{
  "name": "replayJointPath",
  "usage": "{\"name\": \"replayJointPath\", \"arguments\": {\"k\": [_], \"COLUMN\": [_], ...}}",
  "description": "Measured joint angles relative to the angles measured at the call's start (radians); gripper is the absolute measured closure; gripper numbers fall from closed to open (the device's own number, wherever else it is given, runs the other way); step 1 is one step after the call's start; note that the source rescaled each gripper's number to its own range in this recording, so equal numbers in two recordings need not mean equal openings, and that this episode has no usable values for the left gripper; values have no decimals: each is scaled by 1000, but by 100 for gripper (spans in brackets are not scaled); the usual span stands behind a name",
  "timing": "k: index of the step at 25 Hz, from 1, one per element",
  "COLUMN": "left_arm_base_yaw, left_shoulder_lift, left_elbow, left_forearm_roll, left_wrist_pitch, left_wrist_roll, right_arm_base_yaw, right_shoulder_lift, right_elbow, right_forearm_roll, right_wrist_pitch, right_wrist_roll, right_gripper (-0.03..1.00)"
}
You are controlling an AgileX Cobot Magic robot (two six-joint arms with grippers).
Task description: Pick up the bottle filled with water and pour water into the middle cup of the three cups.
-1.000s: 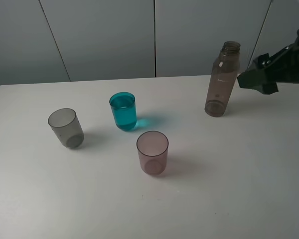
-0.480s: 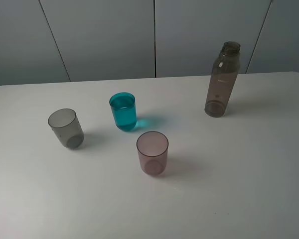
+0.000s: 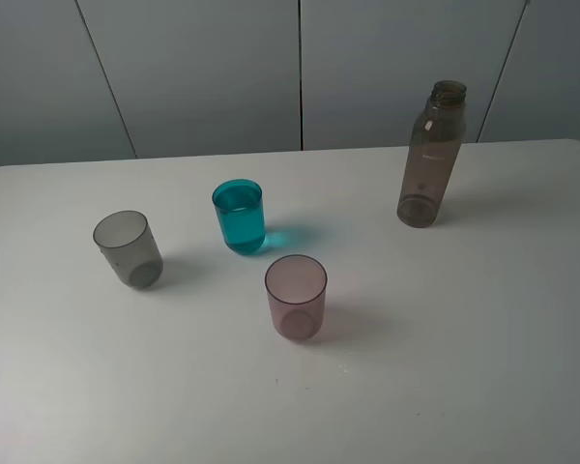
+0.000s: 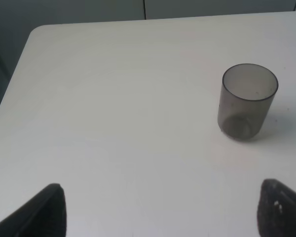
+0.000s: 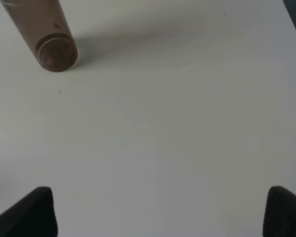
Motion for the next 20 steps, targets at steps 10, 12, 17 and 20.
{"name": "replayJointPath", "arguments": {"k": [10, 12, 17, 20], "left_arm_base_yaw": [0, 0, 0, 0], "left_shoulder_lift": [0, 0, 0, 0], "left_elbow": [0, 0, 0, 0], "left_forearm_roll": [0, 0, 0, 0], "left_wrist_pitch": [0, 0, 0, 0], "left_wrist_roll": [0, 0, 0, 0], "right_arm_base_yaw": [-142, -155, -159, -159], "right_shoulder_lift": [-240, -273, -346, -348], "right_elbow": [74, 84, 95, 96], "right_forearm_roll": [73, 100, 130, 143], "right_wrist_pitch": [-38, -30, -15, -15], "right_wrist_roll": [-148, -162, -190, -202], "right_gripper": [27, 27, 27, 27]}}
